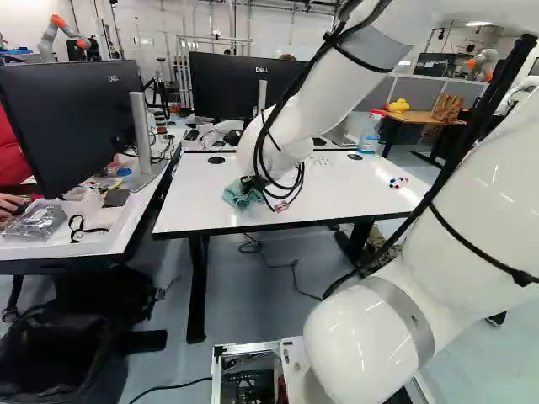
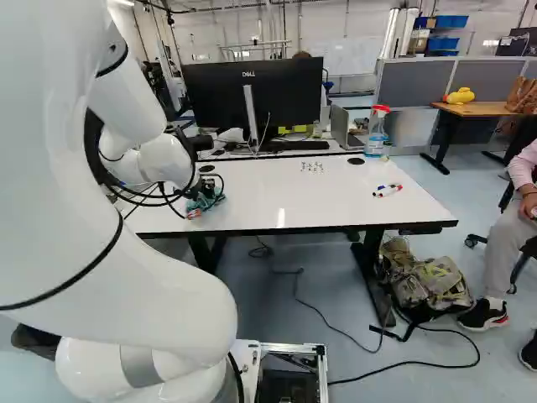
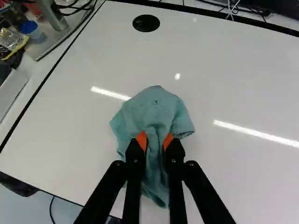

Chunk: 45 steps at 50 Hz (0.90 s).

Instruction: Clean the table with the green towel

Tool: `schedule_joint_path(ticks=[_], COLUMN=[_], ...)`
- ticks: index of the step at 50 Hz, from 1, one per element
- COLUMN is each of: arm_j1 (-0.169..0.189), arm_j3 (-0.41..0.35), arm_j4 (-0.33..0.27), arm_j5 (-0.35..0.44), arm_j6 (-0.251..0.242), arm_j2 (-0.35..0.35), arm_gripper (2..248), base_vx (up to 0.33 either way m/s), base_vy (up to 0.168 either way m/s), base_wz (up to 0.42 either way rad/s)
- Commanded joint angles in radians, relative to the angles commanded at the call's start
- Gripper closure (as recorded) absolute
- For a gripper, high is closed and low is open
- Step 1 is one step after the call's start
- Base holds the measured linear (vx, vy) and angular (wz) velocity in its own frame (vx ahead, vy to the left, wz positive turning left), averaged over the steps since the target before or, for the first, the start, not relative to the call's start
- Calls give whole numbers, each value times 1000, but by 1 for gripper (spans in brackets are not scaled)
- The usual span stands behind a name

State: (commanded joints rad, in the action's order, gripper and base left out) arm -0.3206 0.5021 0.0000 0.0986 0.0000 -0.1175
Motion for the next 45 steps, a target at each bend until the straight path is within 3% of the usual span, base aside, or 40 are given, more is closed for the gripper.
schedule_joint_path(ticks=[32,45], arm_j1=[116,171], arm_j3=[-16,1], arm_j4=[0,0], arm_j5=[0,0], arm_j6=[0,0], arm_j2=[-98,-79], arm_gripper=[192,192], base_vx=[0,0], base_vy=[0,0], base_wz=[0,0])
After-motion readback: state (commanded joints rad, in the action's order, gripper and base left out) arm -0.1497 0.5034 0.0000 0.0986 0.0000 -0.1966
